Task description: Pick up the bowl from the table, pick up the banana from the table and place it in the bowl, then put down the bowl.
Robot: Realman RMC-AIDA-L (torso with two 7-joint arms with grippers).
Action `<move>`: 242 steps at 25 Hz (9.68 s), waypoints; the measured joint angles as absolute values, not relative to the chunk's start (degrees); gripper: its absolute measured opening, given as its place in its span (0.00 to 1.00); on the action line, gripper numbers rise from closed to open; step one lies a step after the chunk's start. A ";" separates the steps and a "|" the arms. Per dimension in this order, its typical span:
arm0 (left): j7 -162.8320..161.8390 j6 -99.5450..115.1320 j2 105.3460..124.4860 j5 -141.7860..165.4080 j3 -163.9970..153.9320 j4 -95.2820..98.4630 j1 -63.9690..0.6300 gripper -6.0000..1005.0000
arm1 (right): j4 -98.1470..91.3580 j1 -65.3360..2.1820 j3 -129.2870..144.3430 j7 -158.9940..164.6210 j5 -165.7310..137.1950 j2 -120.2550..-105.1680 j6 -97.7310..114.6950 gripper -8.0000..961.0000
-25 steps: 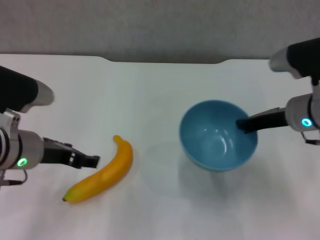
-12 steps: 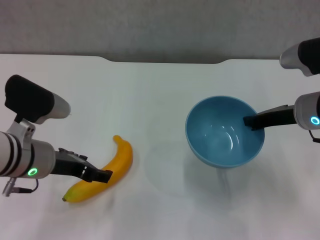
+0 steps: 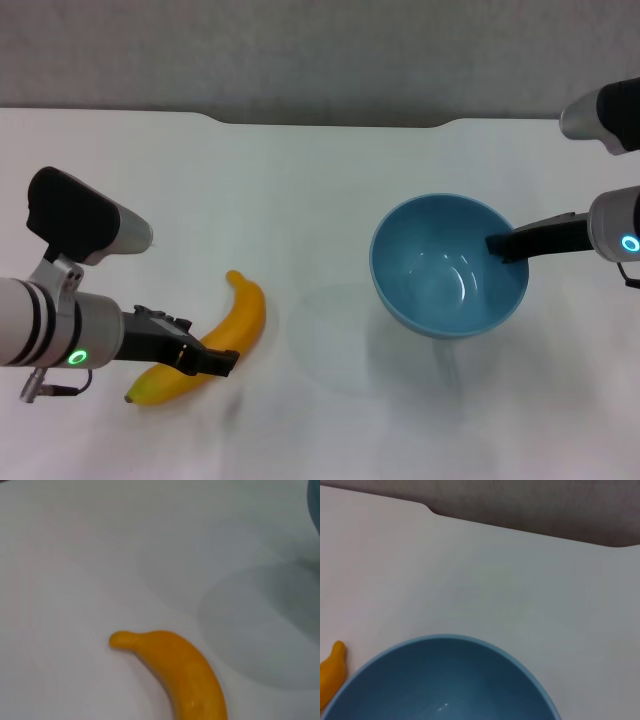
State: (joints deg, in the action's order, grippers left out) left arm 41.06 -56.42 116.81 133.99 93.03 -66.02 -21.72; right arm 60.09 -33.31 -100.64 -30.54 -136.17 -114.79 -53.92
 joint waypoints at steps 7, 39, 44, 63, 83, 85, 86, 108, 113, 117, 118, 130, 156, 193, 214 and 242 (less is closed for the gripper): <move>46.66 -53.75 116.82 130.63 92.80 -62.41 -22.13 0.82 | 60.54 -33.30 -100.60 -30.66 -136.05 -114.75 -54.41 0.03; 51.75 -41.55 116.64 130.77 88.71 -49.74 -25.61 0.81 | 60.64 -33.03 -100.19 -31.16 -135.96 -114.87 -55.07 0.03; 51.83 -41.21 116.63 130.60 88.94 -49.54 -25.86 0.81 | 60.65 -33.01 -100.36 -31.18 -135.96 -114.87 -55.02 0.03; 44.25 -48.04 116.62 130.20 90.02 -71.19 -18.95 0.52 | 57.17 -33.44 -99.11 -31.29 -135.25 -115.03 -53.15 0.03; 41.20 -49.18 116.86 109.65 87.41 -81.49 -20.49 0.55 | 46.90 -40.08 -87.68 -31.31 -118.78 -115.14 -45.67 0.03; 43.04 -46.06 116.88 108.14 85.79 -80.12 -20.45 0.56 | 46.96 -40.27 -87.21 -31.37 -117.87 -115.14 -45.55 0.03; 44.04 -44.94 116.88 107.23 85.29 -79.55 -20.21 0.56 | 47.08 -40.37 -87.17 -31.39 -117.69 -115.14 -45.55 0.03; 66.28 -37.68 116.96 85.23 83.71 -62.73 -20.29 0.60 | 47.20 -42.30 -88.27 -30.93 -115.83 -114.92 -47.67 0.03; 67.45 -37.62 117.00 85.06 82.73 -61.74 -20.32 0.60 | 47.21 -42.30 -89.31 -30.92 -115.95 -114.79 -47.83 0.03; 68.42 -37.75 116.99 84.53 82.51 -61.33 -20.32 0.61 | 46.95 -42.31 -89.89 -31.00 -116.23 -114.78 -47.94 0.03; 68.93 -37.72 116.99 84.02 82.31 -61.27 -20.27 0.61 | 46.95 -42.31 -89.91 -31.01 -116.24 -114.78 -47.94 0.03; 75.13 -38.29 116.86 77.02 81.01 -60.63 -19.84 0.74 | 45.45 -42.50 -90.00 -31.23 -116.57 -114.72 -48.08 0.03; 13.09 -41.16 116.83 163.32 90.03 -72.36 -20.19 0.88 | 28.44 -57.24 -93.74 -32.02 -121.19 -114.40 -47.22 0.03; 9.17 -40.55 116.89 164.54 87.73 -68.69 -21.70 0.88 | 22.21 -55.73 -81.87 -34.70 -109.12 -115.75 -43.94 0.03; 7.97 -39.75 116.90 164.44 87.62 -68.81 -21.20 0.88 | 26.13 -51.91 -81.67 -37.06 -109.16 -115.53 -42.43 0.30; 18.39 -3.17 116.77 147.93 78.98 -76.63 -2.15 0.88 | 61.74 -16.78 -89.23 -63.05 -98.08 -115.13 -26.63 0.93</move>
State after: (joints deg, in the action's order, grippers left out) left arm 18.39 -3.17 116.77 147.93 78.98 -76.63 -2.15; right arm 61.74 -16.78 -89.23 -63.05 -98.08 -115.13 -26.63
